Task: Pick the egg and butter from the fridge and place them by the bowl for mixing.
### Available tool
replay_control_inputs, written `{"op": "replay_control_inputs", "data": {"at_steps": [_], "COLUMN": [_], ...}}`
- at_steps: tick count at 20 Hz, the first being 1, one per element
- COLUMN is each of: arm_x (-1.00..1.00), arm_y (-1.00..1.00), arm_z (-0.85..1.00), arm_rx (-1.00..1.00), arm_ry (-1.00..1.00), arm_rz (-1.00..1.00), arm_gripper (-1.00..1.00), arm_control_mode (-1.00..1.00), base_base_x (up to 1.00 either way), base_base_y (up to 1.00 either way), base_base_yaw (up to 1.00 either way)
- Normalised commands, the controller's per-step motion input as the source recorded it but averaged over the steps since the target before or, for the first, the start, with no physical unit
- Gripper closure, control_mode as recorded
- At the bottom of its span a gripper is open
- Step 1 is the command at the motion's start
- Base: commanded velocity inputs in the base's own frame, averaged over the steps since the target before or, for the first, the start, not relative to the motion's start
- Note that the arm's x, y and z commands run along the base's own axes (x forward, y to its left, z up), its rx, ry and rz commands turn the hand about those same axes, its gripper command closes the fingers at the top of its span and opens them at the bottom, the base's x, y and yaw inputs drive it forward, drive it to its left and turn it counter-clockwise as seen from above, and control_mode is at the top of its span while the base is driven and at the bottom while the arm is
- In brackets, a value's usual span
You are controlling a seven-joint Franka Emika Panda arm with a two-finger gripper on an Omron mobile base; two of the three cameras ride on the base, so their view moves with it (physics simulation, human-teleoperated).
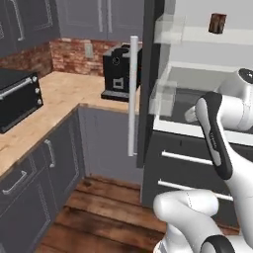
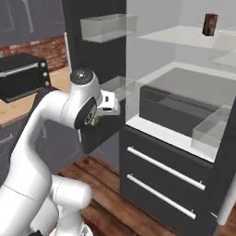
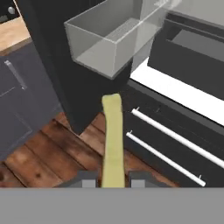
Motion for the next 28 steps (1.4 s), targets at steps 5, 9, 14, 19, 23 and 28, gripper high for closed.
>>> {"op": "replay_control_inputs", "data": {"at_steps": [5, 9, 14, 19, 23, 28], "arm_x": [0.00, 0.00, 0.00, 0.00, 0.00, 0.00], "arm_y": [0.00, 0.00, 0.00, 0.00, 0.00, 0.00], "arm_z": [0.00, 0.00, 0.00, 0.00, 0.00, 0.00], "arm_rx": [0.00, 0.00, 0.00, 0.00, 0.00, 0.00], "arm_ry": [0.00, 0.00, 0.00, 0.00, 0.00, 0.00], "arm_rz": [0.00, 0.00, 0.00, 0.00, 0.00, 0.00], "arm_gripper": [1.00, 1.00, 1.00, 1.00, 1.00, 1.00], "arm_control_mode": [1.00, 1.00, 1.00, 1.00, 1.00, 1.00], "base_base_x": [-0.36, -0.45, -0.29, -0.12, -0.01, 0.24], "base_base_y": [-0.10, -0.13, -0.03, 0.00, 0.03, 0.06], "base_base_yaw": [0.88, 0.80, 0.84, 0.86, 0.83, 0.42]}}
